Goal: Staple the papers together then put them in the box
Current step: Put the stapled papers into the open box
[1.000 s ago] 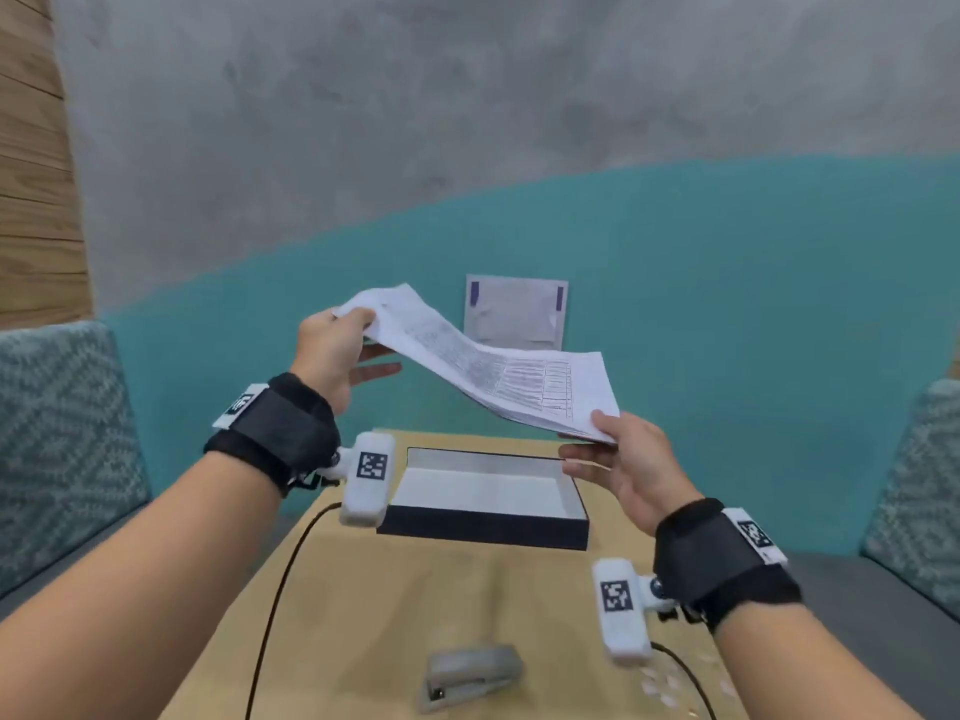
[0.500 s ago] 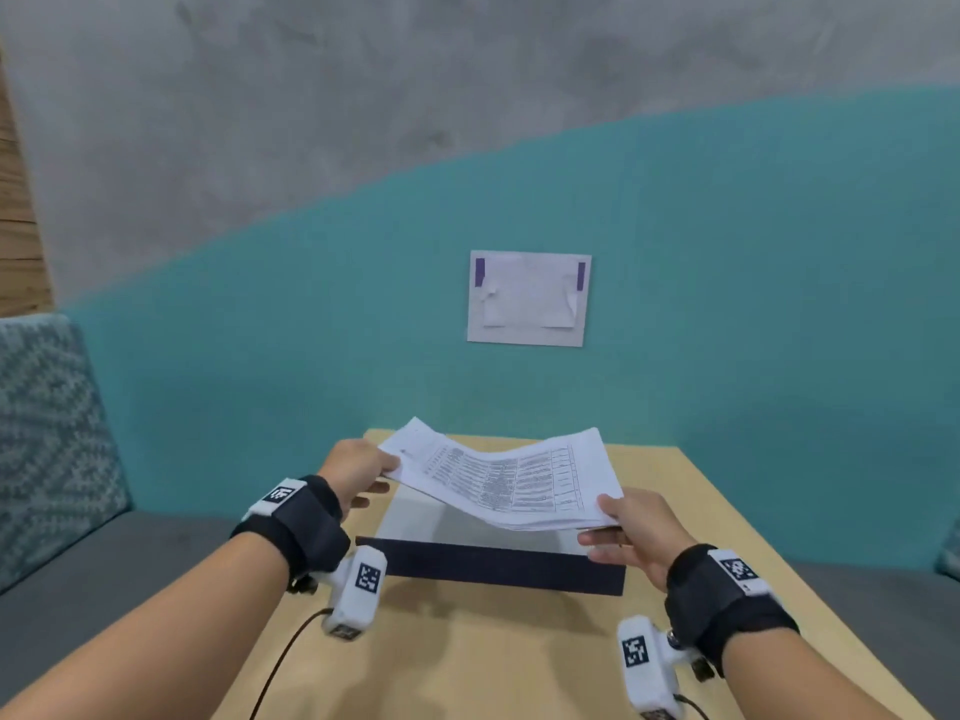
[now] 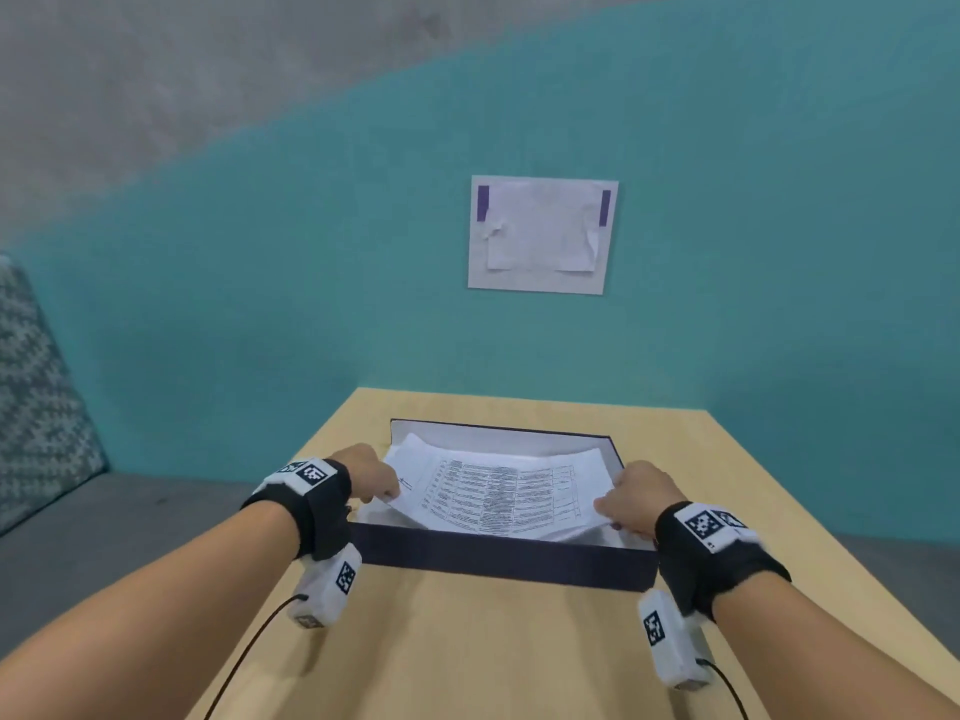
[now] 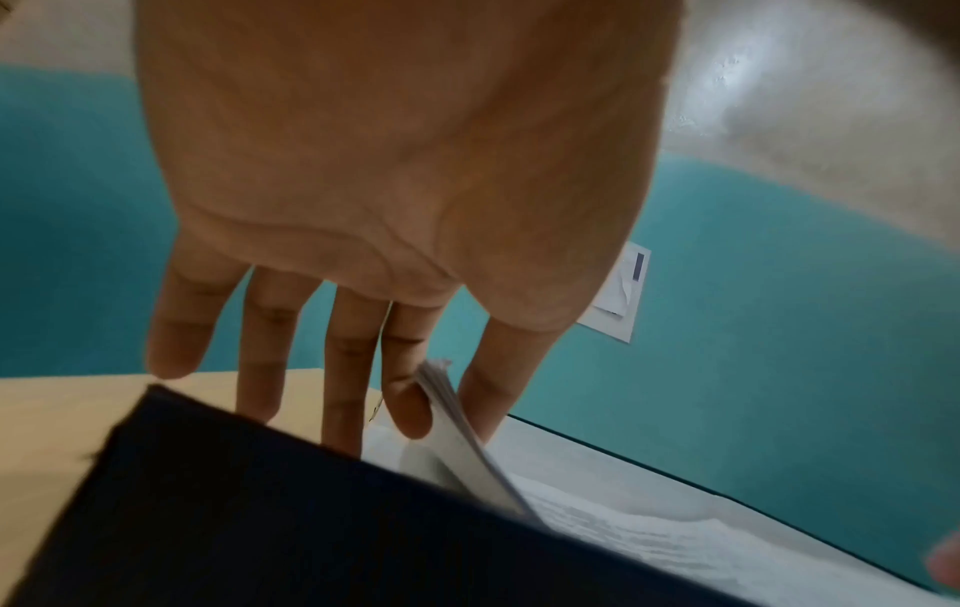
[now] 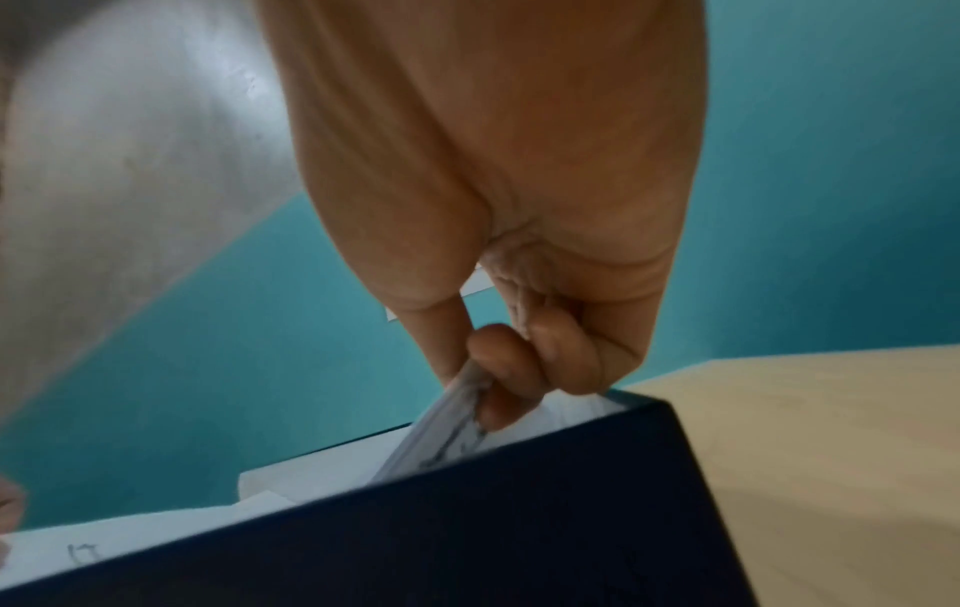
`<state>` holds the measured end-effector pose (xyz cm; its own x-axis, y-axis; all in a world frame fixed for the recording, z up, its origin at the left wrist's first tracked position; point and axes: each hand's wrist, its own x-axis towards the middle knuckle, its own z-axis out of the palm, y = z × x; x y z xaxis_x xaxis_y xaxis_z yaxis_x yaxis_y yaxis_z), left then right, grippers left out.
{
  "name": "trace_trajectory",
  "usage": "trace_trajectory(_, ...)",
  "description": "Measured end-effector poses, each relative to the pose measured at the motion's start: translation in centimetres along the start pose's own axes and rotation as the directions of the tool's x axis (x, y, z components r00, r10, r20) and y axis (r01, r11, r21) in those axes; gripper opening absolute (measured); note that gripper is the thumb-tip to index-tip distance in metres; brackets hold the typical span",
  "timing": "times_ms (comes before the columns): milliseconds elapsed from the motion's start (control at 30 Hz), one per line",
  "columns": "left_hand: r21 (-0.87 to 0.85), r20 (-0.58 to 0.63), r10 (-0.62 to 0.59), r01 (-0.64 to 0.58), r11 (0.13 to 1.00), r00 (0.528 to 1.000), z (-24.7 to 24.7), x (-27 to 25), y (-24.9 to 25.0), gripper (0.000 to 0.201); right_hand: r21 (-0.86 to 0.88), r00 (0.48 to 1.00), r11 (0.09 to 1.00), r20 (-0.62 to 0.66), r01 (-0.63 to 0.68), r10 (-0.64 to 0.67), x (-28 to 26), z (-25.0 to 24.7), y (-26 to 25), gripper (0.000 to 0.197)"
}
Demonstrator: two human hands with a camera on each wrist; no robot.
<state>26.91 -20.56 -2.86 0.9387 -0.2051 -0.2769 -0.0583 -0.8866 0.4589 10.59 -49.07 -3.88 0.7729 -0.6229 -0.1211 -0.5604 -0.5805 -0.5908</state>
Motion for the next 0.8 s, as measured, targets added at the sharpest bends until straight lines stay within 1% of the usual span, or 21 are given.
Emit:
trace_trajectory(67, 0.069, 0.032, -0.014, 0.012, 0.998, 0.999, 0.5, 0.3, 0.1, 0.027, -0.133, 1.000, 0.991, -0.003, -0.015, 0.014, 0.7, 0.2, 0.2, 0.006)
trace_trajectory(133, 0.144, 0.053, -0.019, 0.011, 0.990, 0.998, 1.0, 0.4, 0.2, 0.030, -0.237, 1.000, 0.971, -0.019, -0.022, 0.018, 1.3, 0.4, 0.4, 0.015)
trace_trajectory(167, 0.179, 0.059, -0.025, 0.014, 0.984, 0.998, 1.2, 0.5, 0.2, 0.029, -0.262, 0.999, 0.965, -0.032, -0.025, 0.018, 1.4, 0.5, 0.4, 0.018)
trace_trajectory(267, 0.262, 0.073, -0.032, 0.012, 0.965, 0.997, 1.6, 0.7, 0.0, 0.016, -0.332, 0.999, 0.943, -0.037, -0.017, 0.005, 0.8, 0.6, 0.0, 0.022)
trace_trajectory(333, 0.300, 0.065, -0.025, 0.004, 0.954, 0.998, 1.6, 0.7, -0.2, 0.013, -0.391, 0.999, 0.920, -0.037, -0.009, -0.006, 0.2, 0.7, -0.3, 0.016)
trace_trajectory(367, 0.321, 0.063, -0.024, 0.002, 0.947, 0.998, 1.6, 0.8, -0.3, 0.013, -0.426, 0.999, 0.905, -0.030, -0.001, -0.013, 0.0, 0.7, -0.4, 0.009)
trace_trajectory(400, 0.344, 0.061, -0.027, 0.004, 0.939, 0.998, 1.6, 0.8, -0.4, 0.013, -0.450, 1.000, 0.893, -0.021, 0.010, -0.022, -0.2, 0.7, -0.5, 0.008)
trace_trajectory(467, 0.400, 0.037, -0.042, 0.024, 0.916, 0.998, 1.6, 0.9, -0.5, 0.020, -0.482, 0.999, 0.876, -0.017, 0.020, -0.032, -0.4, 0.8, -0.6, 0.019)
trace_trajectory(500, 0.431, 0.012, -0.045, 0.035, 0.902, 0.999, 1.6, 1.0, -0.6, 0.026, -0.494, 0.999, 0.869, -0.015, 0.033, -0.047, -0.4, 0.9, -0.6, 0.020)
trace_trajectory(567, 0.480, -0.042, -0.033, 0.049, 0.876, 0.999, 1.5, 0.7, -0.5, 0.038, -0.512, 0.998, 0.857, -0.009, 0.053, -0.067, -0.9, 0.8, -1.0, 0.017)
trace_trajectory(600, 0.498, -0.059, -0.019, 0.046, 0.866, 0.998, 1.3, 0.4, -0.2, 0.040, -0.519, 0.998, 0.853, -0.010, 0.052, -0.067, -1.0, 0.7, -1.0, 0.012)
trace_trajectory(633, 0.517, -0.067, 0.002, 0.033, 0.855, 0.998, 1.1, -0.1, 0.1, 0.040, -0.528, 0.998, 0.848, -0.004, 0.052, -0.064, -1.2, 0.6, -1.1, 0.008)
trace_trajectory(667, 0.522, -0.068, 0.022, 0.017, 0.853, 0.997, 0.9, -0.7, 0.5, 0.039, -0.524, 0.998, 0.850, -0.001, 0.056, -0.066, -1.5, 0.3, -1.3, 0.010)
trace_trajectory(733, 0.499, -0.075, 0.062, -0.016, 0.866, 0.995, 0.1, -2.0, 1.2, 0.037, -0.533, 0.994, 0.839, 0.031, 0.109, -0.109, -2.6, -0.5, -2.0, 0.005)
trace_trajectory(767, 0.486, -0.073, 0.085, -0.039, 0.873, 0.994, -0.3, -2.9, 1.4, 0.038, -0.532, 0.988, 0.833, 0.058, 0.150, -0.141, -3.2, -0.8, -2.3, 0.011)
trace_trajectory(800, 0.475, -0.074, 0.115, -0.066, 0.877, 0.991, -0.8, -3.7, 1.7, 0.039, -0.537, 0.982, 0.822, 0.086, 0.189, -0.170, -4.0, -1.1, -2.8, 0.020)
